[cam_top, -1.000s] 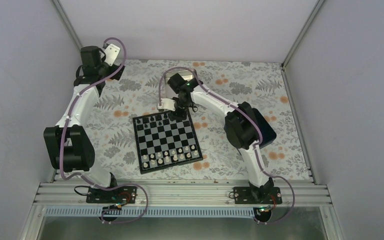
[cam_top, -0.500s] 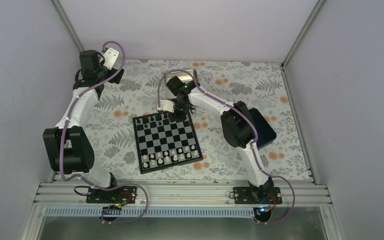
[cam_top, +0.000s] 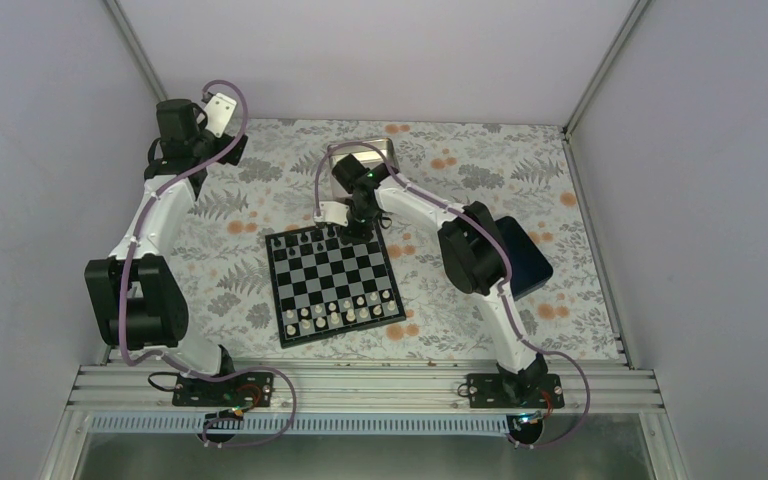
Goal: Set up the chess pieces on the board
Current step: Place the chess piece on the chessboard.
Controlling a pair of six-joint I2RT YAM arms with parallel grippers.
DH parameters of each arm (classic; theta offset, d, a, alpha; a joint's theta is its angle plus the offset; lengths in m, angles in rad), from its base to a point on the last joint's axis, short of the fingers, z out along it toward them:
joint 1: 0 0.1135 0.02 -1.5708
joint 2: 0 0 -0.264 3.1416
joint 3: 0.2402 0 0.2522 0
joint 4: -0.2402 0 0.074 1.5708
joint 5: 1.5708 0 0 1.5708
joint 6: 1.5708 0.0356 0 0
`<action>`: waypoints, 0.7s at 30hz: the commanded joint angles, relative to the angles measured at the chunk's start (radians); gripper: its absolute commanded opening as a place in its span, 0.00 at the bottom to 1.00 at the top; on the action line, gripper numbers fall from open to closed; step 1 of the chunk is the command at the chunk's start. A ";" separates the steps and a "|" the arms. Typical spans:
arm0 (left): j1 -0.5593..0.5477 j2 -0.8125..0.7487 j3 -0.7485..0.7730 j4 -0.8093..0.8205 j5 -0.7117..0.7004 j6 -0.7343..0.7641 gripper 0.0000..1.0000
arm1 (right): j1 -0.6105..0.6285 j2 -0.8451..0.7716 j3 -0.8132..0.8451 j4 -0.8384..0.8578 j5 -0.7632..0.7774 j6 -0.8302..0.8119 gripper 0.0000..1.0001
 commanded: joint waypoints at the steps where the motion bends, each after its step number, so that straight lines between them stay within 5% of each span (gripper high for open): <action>1: 0.008 -0.038 -0.008 0.015 0.025 -0.012 1.00 | 0.001 0.016 0.028 0.021 0.010 0.015 0.04; 12: 0.009 -0.040 0.000 0.006 0.031 -0.016 1.00 | -0.005 0.017 0.023 0.026 0.009 0.015 0.05; 21: 0.009 -0.043 -0.008 0.003 0.045 -0.016 1.00 | -0.007 -0.017 0.014 0.032 -0.003 0.026 0.27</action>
